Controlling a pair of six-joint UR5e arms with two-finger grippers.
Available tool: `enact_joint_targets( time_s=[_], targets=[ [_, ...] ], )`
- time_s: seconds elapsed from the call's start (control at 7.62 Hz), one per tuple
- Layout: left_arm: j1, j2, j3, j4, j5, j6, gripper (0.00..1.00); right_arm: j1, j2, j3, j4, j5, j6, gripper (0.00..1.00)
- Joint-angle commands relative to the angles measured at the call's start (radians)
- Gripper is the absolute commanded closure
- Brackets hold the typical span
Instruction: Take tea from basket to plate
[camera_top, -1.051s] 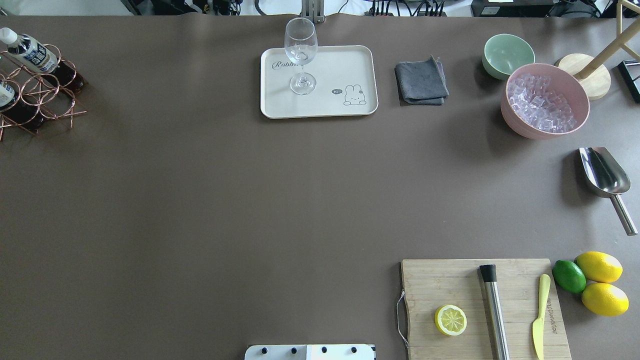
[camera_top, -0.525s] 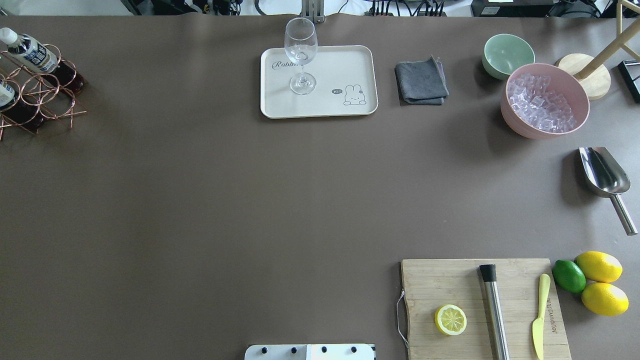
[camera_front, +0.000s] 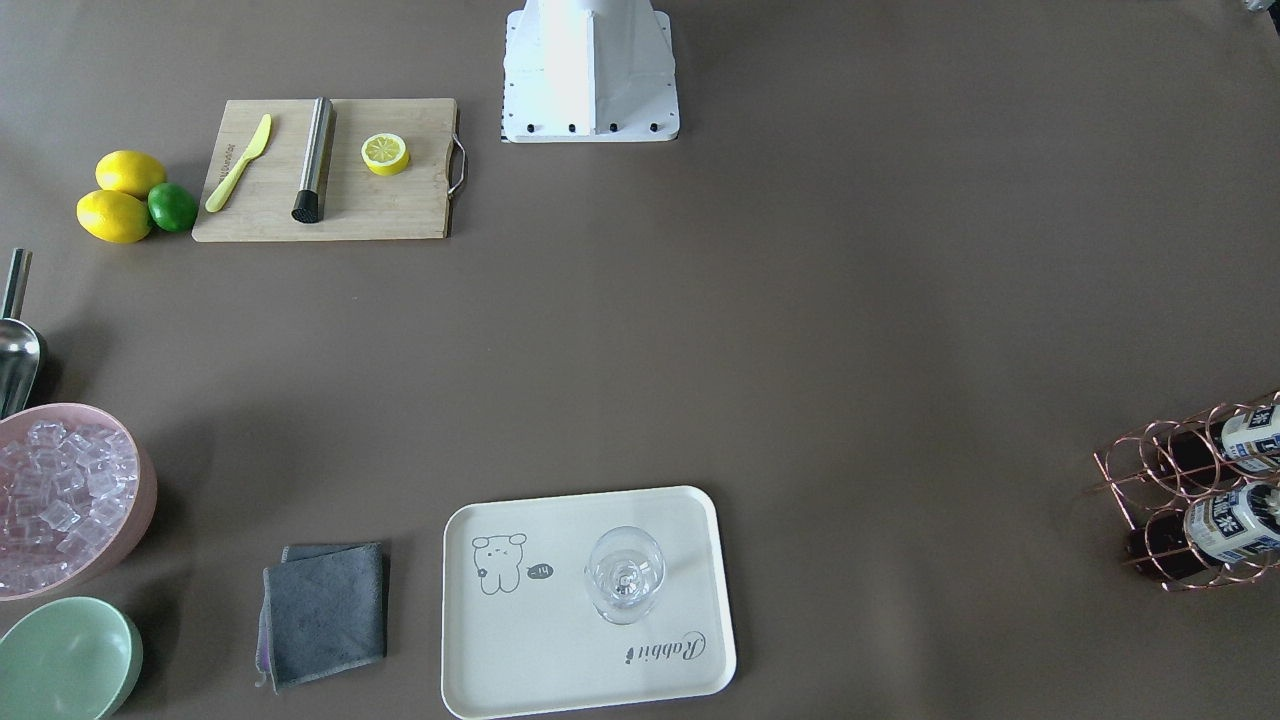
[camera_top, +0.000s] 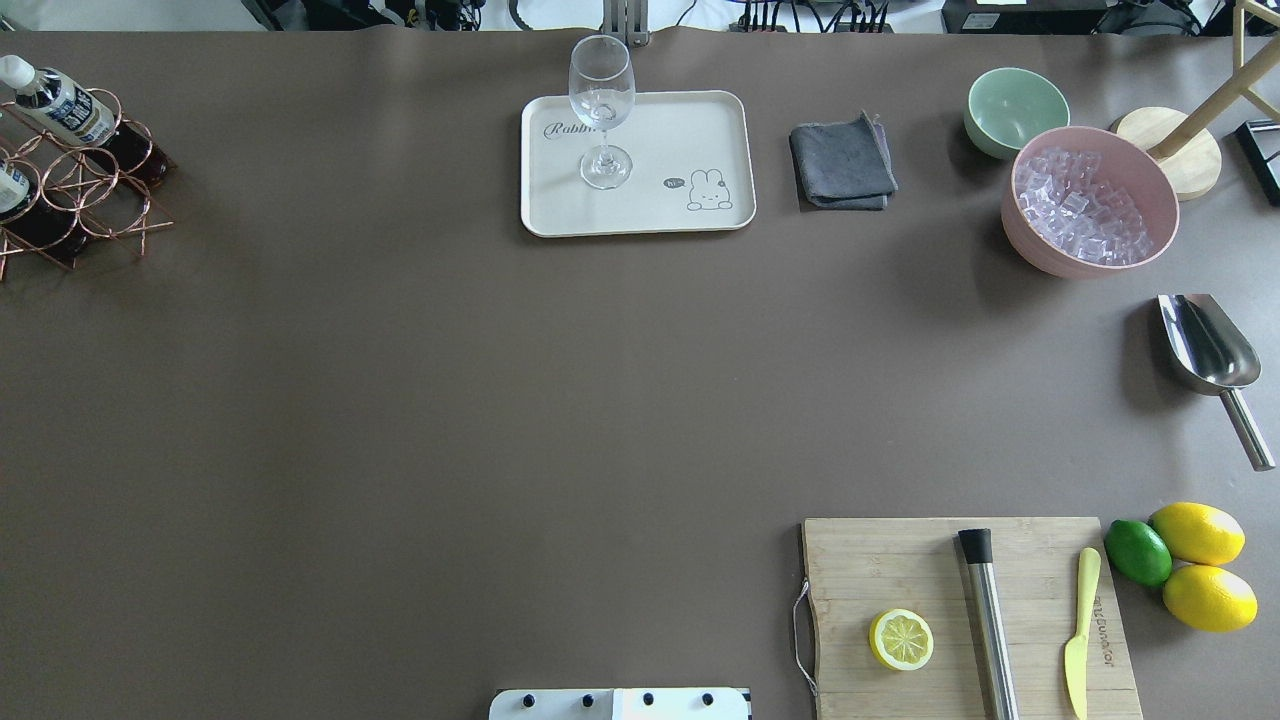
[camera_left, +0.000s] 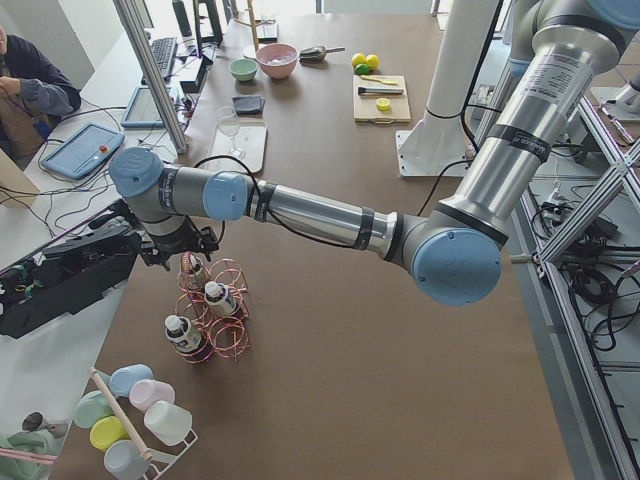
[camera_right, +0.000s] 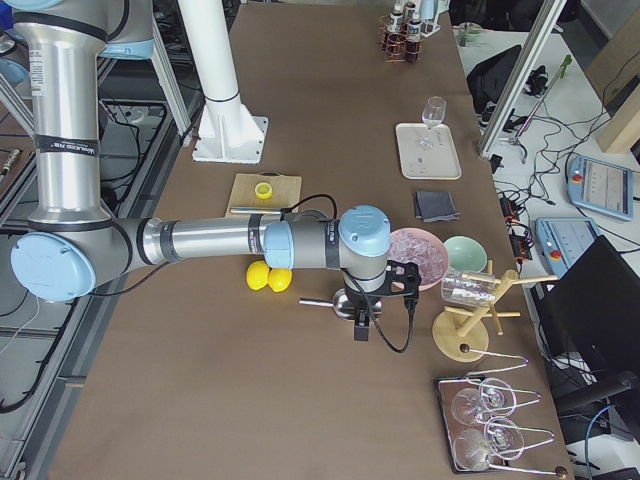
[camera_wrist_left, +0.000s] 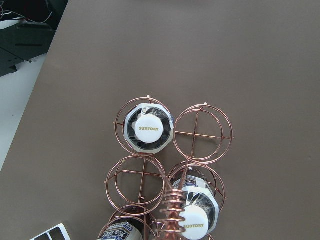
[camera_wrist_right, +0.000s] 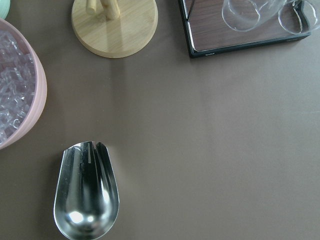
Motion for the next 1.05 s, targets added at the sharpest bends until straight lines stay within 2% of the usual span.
enact_joint_targets(
  time_s=[0.0,0.26,0.39,0.53,0.79,0.92],
  targets=[
    [0.001,0.019,-0.003,-0.005,-0.003,0.000,0.06,0.000,-0.001,0.001,0.000,0.000,0.000,0.00],
    [0.001,0.023,-0.007,-0.002,-0.002,0.000,0.10,0.000,-0.001,0.001,0.000,-0.002,0.000,0.00],
    [0.001,0.022,-0.009,-0.001,-0.002,0.000,0.17,0.000,-0.001,0.001,0.000,-0.002,0.000,0.00],
    [0.000,0.020,-0.012,0.002,0.000,-0.001,0.41,0.000,-0.001,0.001,0.000,-0.002,0.000,0.00],
    [0.000,0.017,-0.013,0.005,0.001,-0.003,0.98,0.000,-0.002,0.001,0.000,-0.002,0.000,0.00],
    [-0.005,0.008,-0.015,0.040,0.001,-0.003,1.00,0.000,-0.002,0.001,0.000,-0.002,0.000,0.00]
  ],
)
